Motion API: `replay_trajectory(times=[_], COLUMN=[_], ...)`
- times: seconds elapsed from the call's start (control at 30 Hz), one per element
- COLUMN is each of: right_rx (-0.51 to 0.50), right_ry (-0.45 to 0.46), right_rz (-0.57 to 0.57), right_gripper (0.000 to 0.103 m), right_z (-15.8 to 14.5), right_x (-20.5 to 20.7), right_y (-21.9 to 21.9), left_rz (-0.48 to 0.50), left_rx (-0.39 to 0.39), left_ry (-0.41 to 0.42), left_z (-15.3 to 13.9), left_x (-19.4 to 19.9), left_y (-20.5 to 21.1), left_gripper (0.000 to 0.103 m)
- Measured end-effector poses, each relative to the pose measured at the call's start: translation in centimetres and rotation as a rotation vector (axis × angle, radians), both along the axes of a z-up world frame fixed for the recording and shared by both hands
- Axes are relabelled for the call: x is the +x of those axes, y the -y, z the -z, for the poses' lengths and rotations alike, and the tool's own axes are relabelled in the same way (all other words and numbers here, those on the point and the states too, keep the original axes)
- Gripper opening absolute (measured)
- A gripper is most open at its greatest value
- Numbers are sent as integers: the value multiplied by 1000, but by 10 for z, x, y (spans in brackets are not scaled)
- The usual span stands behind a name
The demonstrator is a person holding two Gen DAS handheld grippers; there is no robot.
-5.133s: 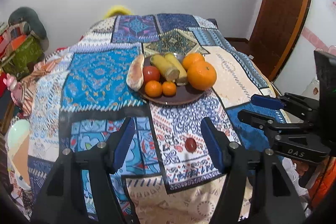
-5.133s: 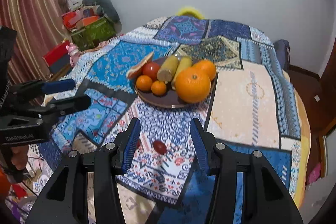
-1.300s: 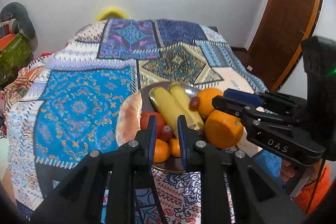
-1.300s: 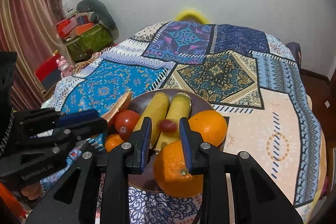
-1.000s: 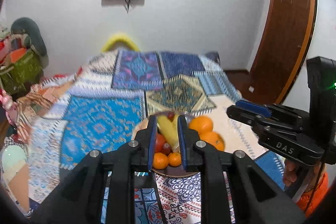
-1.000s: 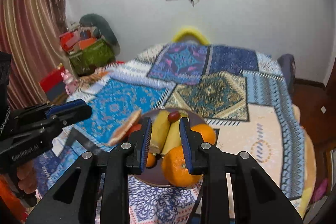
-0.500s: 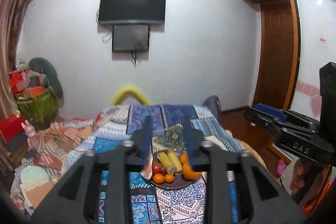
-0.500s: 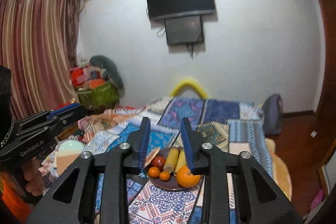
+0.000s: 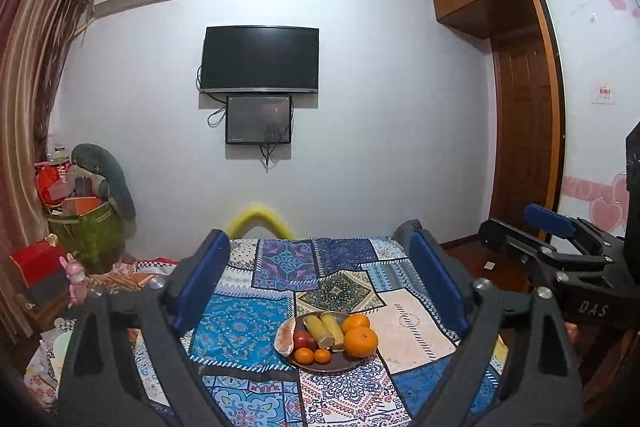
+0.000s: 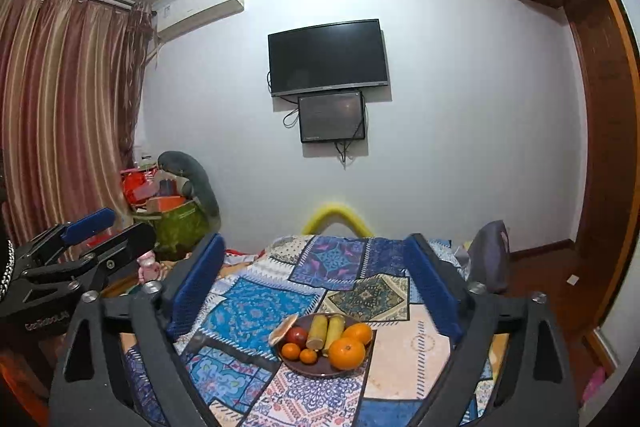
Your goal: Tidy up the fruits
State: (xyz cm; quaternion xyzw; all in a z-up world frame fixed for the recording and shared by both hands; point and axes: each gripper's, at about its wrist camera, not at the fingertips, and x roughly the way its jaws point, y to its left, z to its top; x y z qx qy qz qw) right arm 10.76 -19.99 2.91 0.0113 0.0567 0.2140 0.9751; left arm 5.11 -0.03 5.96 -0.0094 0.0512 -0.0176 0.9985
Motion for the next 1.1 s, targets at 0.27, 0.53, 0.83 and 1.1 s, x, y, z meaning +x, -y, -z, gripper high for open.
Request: replay_trajectory(times=[0.27, 0.53, 0.83, 1.1], right_rx=[0, -19, -31, -30], right_ry=[20, 38, 51, 50], right_rz=[59, 87, 96, 95], right_gripper=[103, 103, 103, 103], right_z=[4, 5, 4, 3], right_x=[-13, -24, -29, -31], right_y=[6, 6, 9, 6], left_rz=[-24, -29, -23, -27], left_rx=[0, 3, -4, -13], left_ry=[10, 12, 6, 2], left_z=[1, 3, 5, 6], left_x=[-5, -6, -7, -6], left_y=[1, 3, 2, -1], left_gripper=[101, 102, 103, 103])
